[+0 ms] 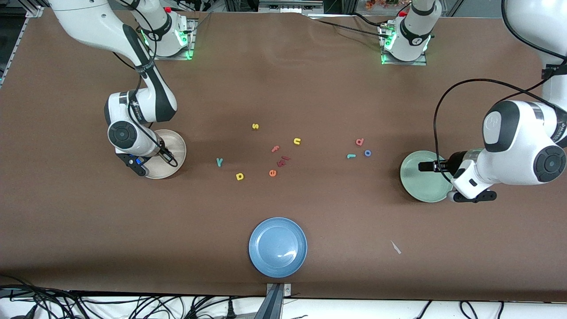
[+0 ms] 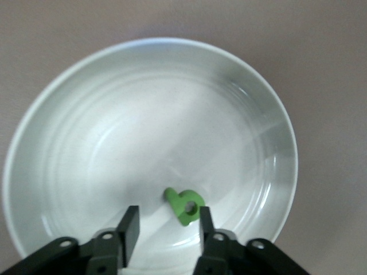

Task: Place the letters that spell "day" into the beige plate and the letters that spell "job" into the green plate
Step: 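Grasp the teal y with the right gripper while the left gripper grasps the blue o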

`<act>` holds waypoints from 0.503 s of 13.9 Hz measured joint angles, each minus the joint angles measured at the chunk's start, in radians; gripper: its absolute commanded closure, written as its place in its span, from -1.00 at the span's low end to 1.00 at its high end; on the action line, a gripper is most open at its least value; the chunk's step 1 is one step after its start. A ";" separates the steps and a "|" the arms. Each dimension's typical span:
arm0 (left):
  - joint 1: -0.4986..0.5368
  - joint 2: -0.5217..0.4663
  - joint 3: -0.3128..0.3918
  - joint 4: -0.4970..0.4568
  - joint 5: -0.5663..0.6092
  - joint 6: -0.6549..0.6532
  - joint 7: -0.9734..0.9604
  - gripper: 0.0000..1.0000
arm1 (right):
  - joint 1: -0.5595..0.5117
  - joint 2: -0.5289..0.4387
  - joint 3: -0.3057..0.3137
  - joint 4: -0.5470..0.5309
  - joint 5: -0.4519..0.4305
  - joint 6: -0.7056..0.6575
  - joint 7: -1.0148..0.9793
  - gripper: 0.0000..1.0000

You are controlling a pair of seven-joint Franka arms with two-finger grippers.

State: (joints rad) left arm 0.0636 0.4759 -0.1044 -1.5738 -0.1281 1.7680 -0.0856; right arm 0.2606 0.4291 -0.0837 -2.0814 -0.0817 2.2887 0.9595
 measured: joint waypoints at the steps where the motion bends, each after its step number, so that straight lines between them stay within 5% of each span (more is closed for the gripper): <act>1: 0.000 0.000 0.000 -0.012 -0.003 0.005 -0.006 -0.95 | 0.000 -0.012 0.000 0.006 0.000 0.000 0.001 -0.99; 4: 0.000 0.001 -0.001 -0.054 -0.003 0.054 -0.026 -0.95 | 0.004 -0.033 0.024 0.059 0.043 -0.001 0.041 -0.99; 7: -0.010 0.001 -0.003 -0.101 -0.003 0.108 -0.045 -0.95 | 0.019 -0.022 0.110 0.131 0.110 -0.003 0.193 -0.99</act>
State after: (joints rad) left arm 0.0536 0.4772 -0.1071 -1.6749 -0.1311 1.8762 -0.1304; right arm 0.2794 0.4068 0.0261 -1.9508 0.0284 2.2856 1.1525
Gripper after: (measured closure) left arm 0.022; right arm 0.004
